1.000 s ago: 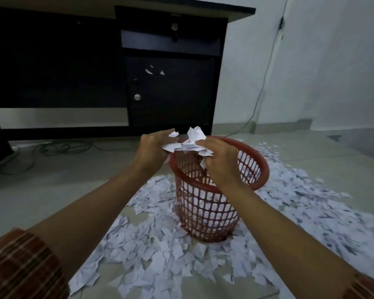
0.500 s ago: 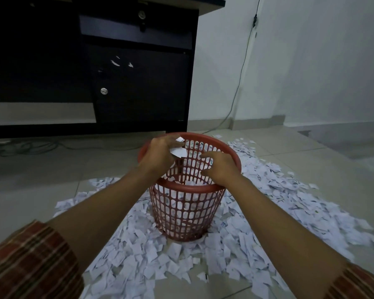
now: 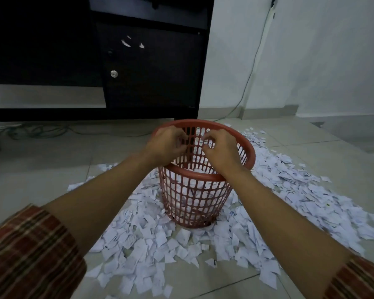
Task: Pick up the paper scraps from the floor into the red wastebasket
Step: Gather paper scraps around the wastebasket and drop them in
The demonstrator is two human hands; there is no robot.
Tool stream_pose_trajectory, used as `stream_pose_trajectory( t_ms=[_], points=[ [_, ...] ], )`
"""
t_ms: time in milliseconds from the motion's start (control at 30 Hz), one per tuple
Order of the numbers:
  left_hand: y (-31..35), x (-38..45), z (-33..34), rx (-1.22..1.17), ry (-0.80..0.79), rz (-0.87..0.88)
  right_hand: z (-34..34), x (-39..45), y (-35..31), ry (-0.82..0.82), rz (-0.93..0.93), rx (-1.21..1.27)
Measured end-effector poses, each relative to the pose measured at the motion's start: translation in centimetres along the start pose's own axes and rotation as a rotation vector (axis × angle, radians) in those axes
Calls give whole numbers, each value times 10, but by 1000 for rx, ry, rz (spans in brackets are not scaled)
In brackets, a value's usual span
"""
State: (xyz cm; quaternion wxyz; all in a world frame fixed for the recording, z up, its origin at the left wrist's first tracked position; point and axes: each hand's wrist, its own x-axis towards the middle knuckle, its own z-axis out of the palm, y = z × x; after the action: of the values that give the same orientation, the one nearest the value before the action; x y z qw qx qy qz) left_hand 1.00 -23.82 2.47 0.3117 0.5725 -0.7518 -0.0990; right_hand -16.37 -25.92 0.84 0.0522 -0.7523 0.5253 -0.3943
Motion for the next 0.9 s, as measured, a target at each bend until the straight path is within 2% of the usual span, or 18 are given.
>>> stream_pose_trajectory(
  t_ms=[133,267,433,533,667,767,900],
  points=[
    [-16,-10,-12,45,149,57,11,-3,-28,76,-152,56],
    [-49,-25,-21,140,223,59,30,-14,-65,66,-319,149],
    [-92,-56,-34,194,210,-2,74,-42,-95,-36,-485,212],
    [-114,-79,-37,271,50,-79,104,-67,-95,-126,-474,221],
    [-146,-113,-32,387,-422,-215,146,-106,-68,-413,-360,109],
    [-166,-142,-23,438,-686,-319,170,-144,-43,-650,-110,53],
    [-188,-171,-14,483,-826,-375,195,-190,-25,-916,240,-47]
  ],
)
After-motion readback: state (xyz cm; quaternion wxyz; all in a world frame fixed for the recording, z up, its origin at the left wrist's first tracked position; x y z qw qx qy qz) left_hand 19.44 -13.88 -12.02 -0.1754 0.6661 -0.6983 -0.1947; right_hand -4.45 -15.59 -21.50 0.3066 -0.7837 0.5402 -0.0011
